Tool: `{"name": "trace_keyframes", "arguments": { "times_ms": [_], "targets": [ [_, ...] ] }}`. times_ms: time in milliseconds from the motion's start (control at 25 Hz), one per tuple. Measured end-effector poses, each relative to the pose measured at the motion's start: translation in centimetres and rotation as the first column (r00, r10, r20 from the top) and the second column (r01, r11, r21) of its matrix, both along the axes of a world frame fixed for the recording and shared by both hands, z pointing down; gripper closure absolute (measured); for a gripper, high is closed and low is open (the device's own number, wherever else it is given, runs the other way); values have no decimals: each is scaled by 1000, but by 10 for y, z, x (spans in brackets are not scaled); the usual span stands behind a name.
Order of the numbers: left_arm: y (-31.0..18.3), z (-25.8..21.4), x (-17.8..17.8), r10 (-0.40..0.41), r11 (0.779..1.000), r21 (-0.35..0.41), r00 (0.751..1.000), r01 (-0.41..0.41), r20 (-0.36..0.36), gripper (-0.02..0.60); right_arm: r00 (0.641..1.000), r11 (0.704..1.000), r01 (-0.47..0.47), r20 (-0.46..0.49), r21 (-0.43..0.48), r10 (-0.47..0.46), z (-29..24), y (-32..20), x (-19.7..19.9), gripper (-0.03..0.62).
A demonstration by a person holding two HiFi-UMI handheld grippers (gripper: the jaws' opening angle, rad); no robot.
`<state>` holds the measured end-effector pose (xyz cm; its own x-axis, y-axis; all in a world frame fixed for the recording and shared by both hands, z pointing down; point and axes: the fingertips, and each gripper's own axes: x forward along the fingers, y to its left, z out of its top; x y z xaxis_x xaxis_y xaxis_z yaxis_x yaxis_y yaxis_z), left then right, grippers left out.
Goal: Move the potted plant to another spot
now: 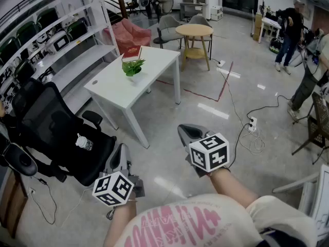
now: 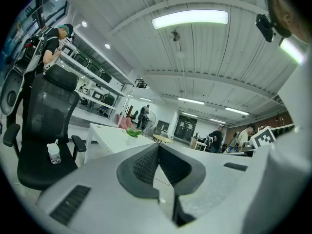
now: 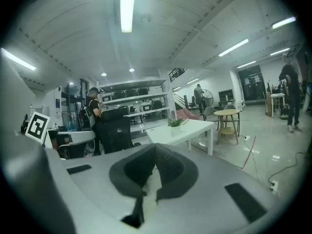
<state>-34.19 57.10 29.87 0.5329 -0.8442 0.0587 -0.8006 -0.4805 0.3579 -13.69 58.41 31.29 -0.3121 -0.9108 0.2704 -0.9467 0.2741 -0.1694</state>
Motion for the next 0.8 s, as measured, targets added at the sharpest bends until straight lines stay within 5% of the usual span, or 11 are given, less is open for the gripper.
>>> {"name": "trace_keyframes", "arguments": {
  "times_ms": [440,800],
  "targets": [
    [-14,6,20,-9,1000,-8,1000,9,1,578,1000,1000,16,7,-20,-16,8,-16,21,586],
    [-27,32,67,11,999,-31,999,-13,-44,578,992,992,120,39,-49,-118,36,-32,39,586]
  ]
}}
